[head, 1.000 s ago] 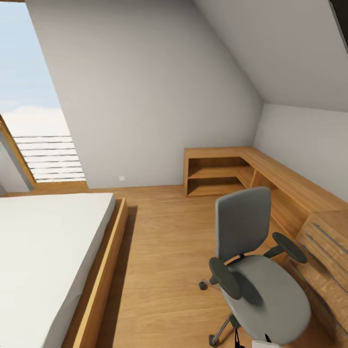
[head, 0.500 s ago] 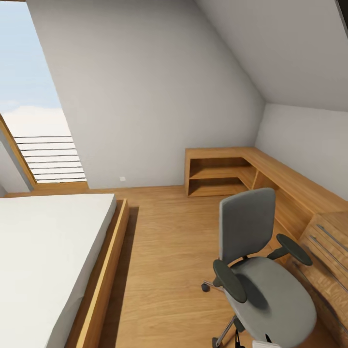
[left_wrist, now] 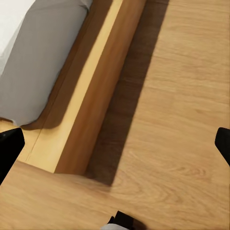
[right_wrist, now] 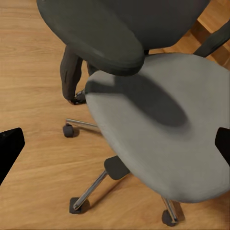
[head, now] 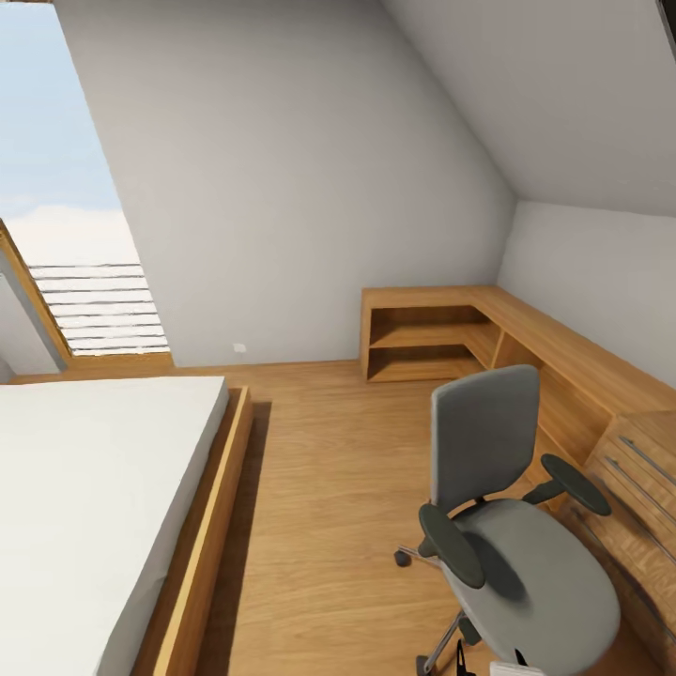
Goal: In the bedroom, organize the workspace by keeping the computer under the desk, ensuring the monitor is on the desk, placing the keyboard on the desk next to the monitor, placing the mouse on the desk next to the keyboard, moving the folder from the swivel chair onto the desk next to the mouse, stacking the notebook on top of the folder with the pen on top of the notebook, and positioning the swivel chair next to the desk.
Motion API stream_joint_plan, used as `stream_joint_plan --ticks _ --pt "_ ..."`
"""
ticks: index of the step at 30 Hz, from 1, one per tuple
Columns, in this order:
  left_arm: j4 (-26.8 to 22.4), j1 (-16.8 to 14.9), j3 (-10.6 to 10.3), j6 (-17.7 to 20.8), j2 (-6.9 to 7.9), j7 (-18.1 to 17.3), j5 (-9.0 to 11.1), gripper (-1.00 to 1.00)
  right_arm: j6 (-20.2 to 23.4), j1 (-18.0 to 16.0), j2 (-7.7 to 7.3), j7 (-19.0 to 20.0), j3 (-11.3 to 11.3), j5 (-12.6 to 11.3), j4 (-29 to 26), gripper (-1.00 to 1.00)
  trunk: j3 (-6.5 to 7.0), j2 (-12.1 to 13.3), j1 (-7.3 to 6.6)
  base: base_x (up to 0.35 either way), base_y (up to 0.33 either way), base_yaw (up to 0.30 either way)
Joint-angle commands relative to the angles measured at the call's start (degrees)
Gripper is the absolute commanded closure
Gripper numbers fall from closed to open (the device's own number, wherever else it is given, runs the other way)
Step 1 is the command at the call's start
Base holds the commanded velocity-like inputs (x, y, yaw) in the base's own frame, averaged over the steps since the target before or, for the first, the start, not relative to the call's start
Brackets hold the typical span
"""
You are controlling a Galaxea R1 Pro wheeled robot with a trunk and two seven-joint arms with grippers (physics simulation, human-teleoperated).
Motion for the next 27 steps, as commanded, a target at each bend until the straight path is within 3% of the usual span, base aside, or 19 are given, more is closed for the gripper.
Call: stream_joint_plan --ticks 1,15,27 --pt "0.0 0.0 -0.5 -0.1 0.01 0.5 0.1 -1.00 0.0 -0.1 0.04 -0.5 0.5 0.1 0.1 -1.00 -0.09 -0.1 0.02 0.000 0.048 0.000" --pt "0.0 0.0 -0.5 0.0 0.01 0.5 0.1 -1.00 0.0 -0.1 0.05 -0.5 0.5 0.1 0.1 -1.00 -0.09 -0.1 0.02 0.000 0.014 0.000" --pt "0.0 0.0 -0.5 0.1 0.08 0.5 0.1 -1.00 0.0 -0.1 0.33 -0.6 0.5 0.0 -0.3 -1.00 -0.09 -0.1 0.02 0.000 0.199 0.002"
